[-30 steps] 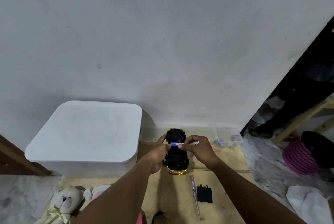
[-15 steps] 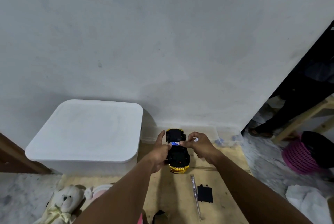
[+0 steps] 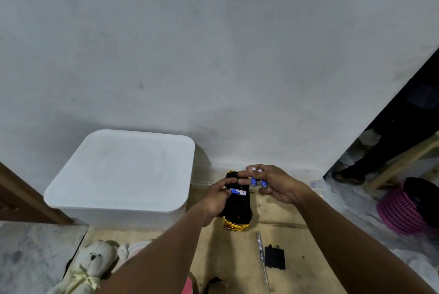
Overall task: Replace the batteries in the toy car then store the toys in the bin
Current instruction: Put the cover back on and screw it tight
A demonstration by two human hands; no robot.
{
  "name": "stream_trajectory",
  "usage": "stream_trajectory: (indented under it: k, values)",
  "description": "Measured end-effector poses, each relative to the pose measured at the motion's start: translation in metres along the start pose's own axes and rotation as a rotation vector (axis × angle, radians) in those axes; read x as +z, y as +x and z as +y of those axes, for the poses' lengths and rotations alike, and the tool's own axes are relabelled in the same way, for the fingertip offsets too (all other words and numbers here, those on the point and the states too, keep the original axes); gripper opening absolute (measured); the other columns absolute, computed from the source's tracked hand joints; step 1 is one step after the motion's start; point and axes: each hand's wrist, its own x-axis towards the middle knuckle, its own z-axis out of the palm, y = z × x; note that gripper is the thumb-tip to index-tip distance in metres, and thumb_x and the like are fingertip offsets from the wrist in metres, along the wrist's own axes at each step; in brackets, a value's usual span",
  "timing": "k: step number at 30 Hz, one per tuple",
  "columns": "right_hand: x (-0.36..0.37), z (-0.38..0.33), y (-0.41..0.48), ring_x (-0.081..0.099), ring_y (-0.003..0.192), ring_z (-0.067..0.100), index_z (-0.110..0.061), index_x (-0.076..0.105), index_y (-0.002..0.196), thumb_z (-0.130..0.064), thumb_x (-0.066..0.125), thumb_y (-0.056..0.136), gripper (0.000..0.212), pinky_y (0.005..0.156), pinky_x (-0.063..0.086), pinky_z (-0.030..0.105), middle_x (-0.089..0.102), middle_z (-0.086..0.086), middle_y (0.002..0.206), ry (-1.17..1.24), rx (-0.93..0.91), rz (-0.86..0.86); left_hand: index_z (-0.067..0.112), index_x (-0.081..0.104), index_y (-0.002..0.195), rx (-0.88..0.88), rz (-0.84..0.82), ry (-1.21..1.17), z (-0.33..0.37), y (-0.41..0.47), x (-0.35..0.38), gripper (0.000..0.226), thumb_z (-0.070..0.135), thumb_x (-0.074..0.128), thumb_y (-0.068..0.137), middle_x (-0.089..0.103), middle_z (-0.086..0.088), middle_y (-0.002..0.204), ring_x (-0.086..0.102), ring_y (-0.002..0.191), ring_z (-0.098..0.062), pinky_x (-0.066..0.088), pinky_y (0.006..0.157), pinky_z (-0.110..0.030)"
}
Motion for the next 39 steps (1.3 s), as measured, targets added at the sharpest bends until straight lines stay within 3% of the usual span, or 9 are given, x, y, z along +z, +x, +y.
stream_trajectory:
  k: [4, 7, 9, 12, 16, 21, 26, 35, 39]
  values:
    - [0.003, 0.005, -0.001, 0.071, 0.106, 0.023, -0.001, 0.062, 0.119, -0.016, 0.061, 0.096, 0.027, 0.041, 0.030, 0.016, 0.071, 0.014, 0.115, -0.173, -0.022, -0.019, 0.040, 0.062, 0.121, 0.010, 0.004, 0.004, 0.001, -0.001, 0.002, 0.039, 0.014, 0.039, 0.104, 0.065, -0.004, 0.124, 0.064, 0.109, -0.026, 0.055, 0.074, -0.032]
    - [0.008, 0.009, -0.004, 0.067, 0.068, 0.001, -0.010, 0.070, 0.111, -0.021, 0.066, 0.094, 0.020, 0.046, 0.026, 0.020, 0.071, 0.009, 0.090, -0.434, -0.089, 0.025, 0.043, 0.063, 0.120, 0.010, -0.021, 0.004, 0.002, 0.000, 0.001, 0.043, 0.012, 0.039, 0.103, 0.065, -0.005, 0.122, 0.065, 0.107, -0.025, 0.057, 0.078, -0.036]
    - [0.011, 0.014, -0.001, 0.057, 0.052, -0.001, -0.013, 0.073, 0.106, -0.024, 0.069, 0.092, 0.017, 0.046, 0.031, 0.022, 0.067, 0.007, 0.076, -0.572, -0.166, 0.051, 0.043, 0.063, 0.119, -0.003, -0.033, -0.009, 0.003, 0.001, 0.002, 0.047, 0.007, 0.039, 0.101, 0.068, -0.008, 0.118, 0.066, 0.102, -0.026, 0.055, 0.076, -0.035]
    - [0.016, 0.020, 0.003, 0.067, 0.069, 0.011, -0.019, 0.077, 0.093, -0.023, 0.077, 0.085, 0.009, 0.067, 0.051, 0.028, 0.072, 0.007, 0.082, -0.693, -0.323, 0.035, 0.046, 0.063, 0.117, -0.011, -0.055, -0.010, 0.002, 0.003, 0.000, 0.056, 0.001, 0.040, 0.093, 0.069, -0.013, 0.117, 0.060, 0.089, -0.027, 0.049, 0.073, -0.036]
    - [0.015, 0.028, 0.010, 0.065, 0.086, 0.011, -0.031, 0.077, 0.090, -0.029, 0.082, 0.077, 0.014, 0.079, 0.052, 0.033, 0.070, -0.004, 0.086, -0.825, -0.456, 0.100, 0.048, 0.062, 0.119, -0.017, -0.073, 0.001, -0.001, 0.005, -0.003, 0.065, -0.004, 0.041, 0.086, 0.070, -0.011, 0.110, 0.056, 0.086, -0.024, 0.045, 0.074, -0.036]
    - [0.016, 0.032, 0.010, 0.063, 0.091, 0.005, -0.040, 0.064, 0.104, -0.033, 0.077, 0.080, 0.028, 0.078, 0.052, 0.032, 0.067, -0.017, 0.090, -1.052, -0.497, 0.120, 0.046, 0.061, 0.122, -0.022, -0.091, -0.026, 0.001, 0.005, -0.002, 0.068, -0.008, 0.044, 0.085, 0.067, -0.003, 0.093, 0.055, 0.078, -0.021, 0.046, 0.071, -0.033]
    - [0.013, 0.033, 0.006, 0.056, 0.093, 0.000, -0.039, 0.069, 0.102, -0.043, 0.068, 0.085, 0.017, 0.073, 0.046, 0.025, 0.061, -0.019, 0.105, -1.264, -0.600, 0.108, 0.041, 0.064, 0.121, -0.040, -0.102, -0.058, 0.005, 0.005, -0.003, 0.067, -0.012, 0.046, 0.083, 0.066, -0.003, 0.088, 0.055, 0.075, -0.020, 0.045, 0.070, -0.031]
    - [0.012, 0.037, 0.012, 0.059, 0.097, 0.006, -0.029, 0.075, 0.087, -0.025, 0.077, 0.081, 0.008, 0.087, 0.051, 0.037, 0.060, -0.011, 0.102, -1.080, -0.455, 0.028, 0.039, 0.063, 0.124, -0.058, -0.101, -0.111, -0.002, 0.002, 0.004, 0.070, -0.015, 0.044, 0.082, 0.067, -0.003, 0.086, 0.056, 0.078, -0.022, 0.047, 0.071, -0.033]
    - [0.014, 0.023, 0.015, 0.061, 0.093, 0.011, -0.035, 0.069, 0.069, -0.029, 0.087, 0.064, 0.020, 0.079, 0.053, 0.035, 0.063, -0.015, 0.093, -1.029, -0.293, 0.143, 0.041, 0.062, 0.127, -0.050, -0.077, -0.090, 0.001, 0.002, 0.005, 0.075, -0.015, 0.045, 0.080, 0.070, -0.004, 0.096, 0.057, 0.084, -0.023, 0.049, 0.075, -0.034]
